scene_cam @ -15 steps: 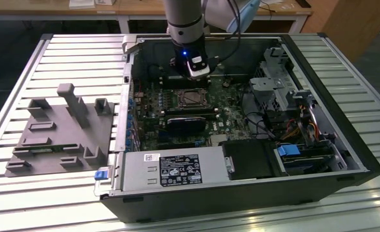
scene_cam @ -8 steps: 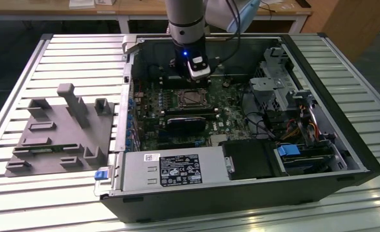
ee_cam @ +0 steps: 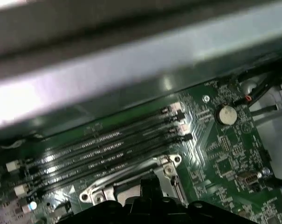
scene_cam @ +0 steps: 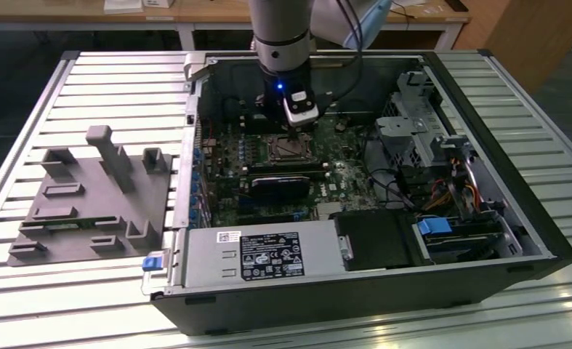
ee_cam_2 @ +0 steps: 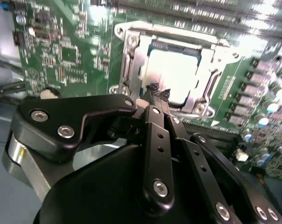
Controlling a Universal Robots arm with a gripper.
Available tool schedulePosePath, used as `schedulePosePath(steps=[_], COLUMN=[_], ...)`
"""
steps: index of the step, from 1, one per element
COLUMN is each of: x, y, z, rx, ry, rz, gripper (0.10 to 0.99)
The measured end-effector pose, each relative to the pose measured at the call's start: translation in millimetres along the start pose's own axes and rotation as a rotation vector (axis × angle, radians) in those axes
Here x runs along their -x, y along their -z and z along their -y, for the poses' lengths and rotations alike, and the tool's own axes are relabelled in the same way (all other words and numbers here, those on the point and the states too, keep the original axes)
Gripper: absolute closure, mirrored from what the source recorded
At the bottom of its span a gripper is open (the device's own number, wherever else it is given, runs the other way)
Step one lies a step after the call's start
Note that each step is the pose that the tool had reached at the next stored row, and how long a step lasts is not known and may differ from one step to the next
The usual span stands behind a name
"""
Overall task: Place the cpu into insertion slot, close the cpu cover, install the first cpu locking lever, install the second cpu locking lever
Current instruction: 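Install the first cpu locking lever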
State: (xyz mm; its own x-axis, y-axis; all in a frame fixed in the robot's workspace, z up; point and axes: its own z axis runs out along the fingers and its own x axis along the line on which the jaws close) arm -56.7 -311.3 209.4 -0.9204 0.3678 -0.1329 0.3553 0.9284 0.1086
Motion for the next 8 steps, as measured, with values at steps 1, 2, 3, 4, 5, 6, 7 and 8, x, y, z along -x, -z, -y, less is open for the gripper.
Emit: schedulePosePath(steps=[1, 2, 3, 4, 5, 6, 7, 8], x=[0.9, 1.7, 2.4, 3.1, 3.8, 4.4, 5.0, 5.5], y=[0.2, 0.3, 0.3, 0.4, 0.5, 0.6, 0.6, 0.5], z=[2.2, 4.2, 6.0, 7.8, 9.4, 10.7, 11.8, 12.6], rx=[-0.001, -0.002, -0.004, -0.005, -0.008, -0.01, -0.015, -0.019], ry=[0.0, 0.0, 0.0, 0.0, 0.0, 0.0, 0.0, 0.0], rz=[-0.0006, -0.0011, -0.0017, -0.0026, -0.0044, -0.0082, -0.0144, -0.0218], gripper=[0.984, 0.984, 0.984, 0.984, 0.984, 0.984, 0.984, 0.984])
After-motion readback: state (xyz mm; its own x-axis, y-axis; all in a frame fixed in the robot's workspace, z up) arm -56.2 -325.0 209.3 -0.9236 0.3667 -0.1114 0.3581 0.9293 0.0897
